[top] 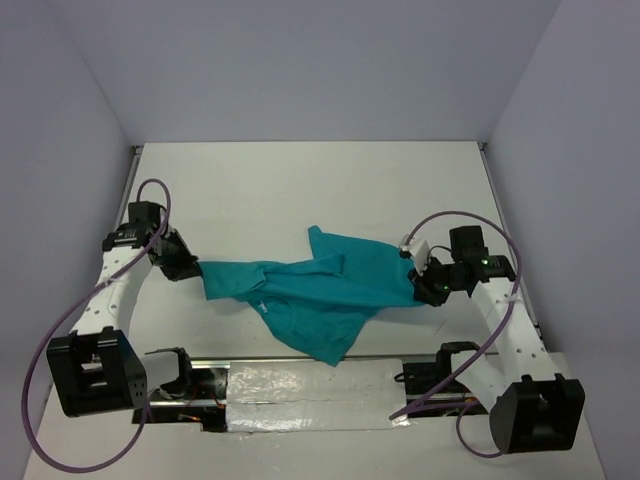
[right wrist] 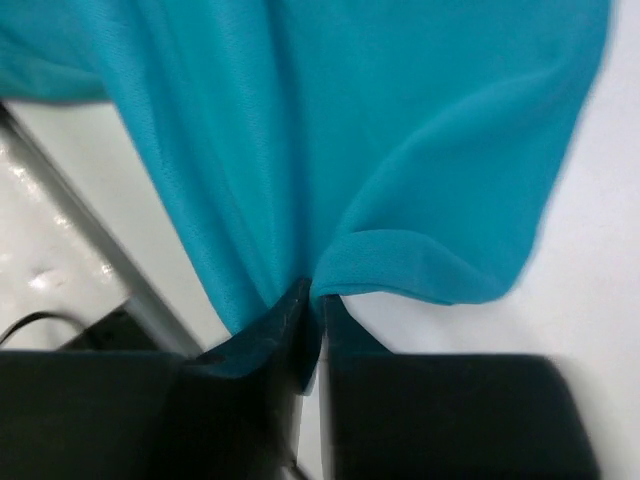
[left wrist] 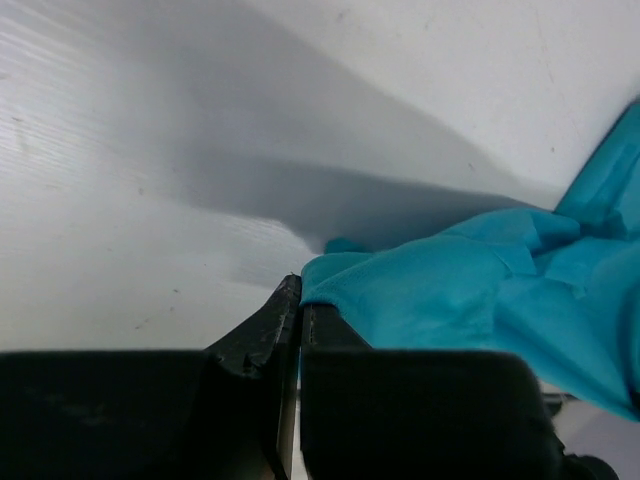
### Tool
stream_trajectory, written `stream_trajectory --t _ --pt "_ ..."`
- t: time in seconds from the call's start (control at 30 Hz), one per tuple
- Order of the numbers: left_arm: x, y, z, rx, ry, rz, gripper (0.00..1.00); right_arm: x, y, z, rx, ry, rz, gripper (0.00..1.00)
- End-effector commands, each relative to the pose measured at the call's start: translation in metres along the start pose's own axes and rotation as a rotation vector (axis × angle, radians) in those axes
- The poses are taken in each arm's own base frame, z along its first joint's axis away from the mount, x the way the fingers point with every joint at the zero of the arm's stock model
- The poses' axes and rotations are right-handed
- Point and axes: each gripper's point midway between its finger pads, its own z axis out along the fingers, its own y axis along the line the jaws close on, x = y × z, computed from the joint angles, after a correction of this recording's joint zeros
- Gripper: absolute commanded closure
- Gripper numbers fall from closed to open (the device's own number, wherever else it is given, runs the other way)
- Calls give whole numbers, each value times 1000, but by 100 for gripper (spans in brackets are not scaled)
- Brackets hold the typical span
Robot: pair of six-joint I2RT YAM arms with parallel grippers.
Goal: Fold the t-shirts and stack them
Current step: Flatten out the tshirt
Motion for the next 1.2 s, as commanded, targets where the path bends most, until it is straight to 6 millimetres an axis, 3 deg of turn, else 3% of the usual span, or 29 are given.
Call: stream_trajectory --t 0.0,0.07,0.1,0.17,0.3,0.37,0.47,0.53,0.6,0.63,0.7,0.73,0.8,0.83,0.9,0.93,0.97,1.03,1.17 --pt "15 -15 -3 106 46 -44 100 16 20 -2 -81 44 -18 67" --pt "20 -14 -5 108 54 -44 100 9 10 -7 -28 31 -49 52" --pt "23 -11 -5 101 58 -45 100 -2 -5 -18 42 -2 -58 38" --pt "25 -10 -8 97 50 -43 100 -34 -32 -38 154 -78 -133 26" --pt "23 -5 -10 70 20 -75 100 -84 -47 -47 153 -231 -396 19" --pt "19 -2 -13 47 -20 -93 100 -109 -38 -41 68 -355 -537 19" --pt "13 6 -24 6 -95 -124 100 -132 -35 -4 -88 -437 -803 19" --pt "14 13 -36 -27 -140 -143 100 -148 -24 16 -178 -447 -890 19" --pt "19 14 -46 -17 -171 -164 100 -164 -34 39 -212 -423 -921 20" --pt "28 20 -49 -41 -157 -178 100 -186 -35 46 -191 -441 -991 20" --pt "38 24 -57 -40 -161 -189 100 -193 -46 72 -182 -396 -1018 20" --pt "50 29 -55 -56 -122 -197 100 -213 -48 75 -162 -417 -1076 20" --pt "65 29 -53 -30 -82 -195 100 -222 -54 101 -186 -405 -1093 21" --pt "70 31 -51 -33 -64 -201 100 -246 -63 101 -148 -432 -1131 23" --pt "81 36 -48 -37 -44 -209 100 -258 -68 129 -152 -410 -1063 24" --pt "83 37 -48 -37 -46 -212 100 -308 -83 119 -58 -473 -1030 28" --pt "86 38 -48 -39 -42 -222 100 -308 -79 147 -137 -436 -825 32" --pt "87 37 -51 -30 -51 -227 100 -329 -77 159 -217 -385 -602 46" --pt "86 38 -56 -31 -71 -230 100 -336 -57 184 -218 -277 -295 43"
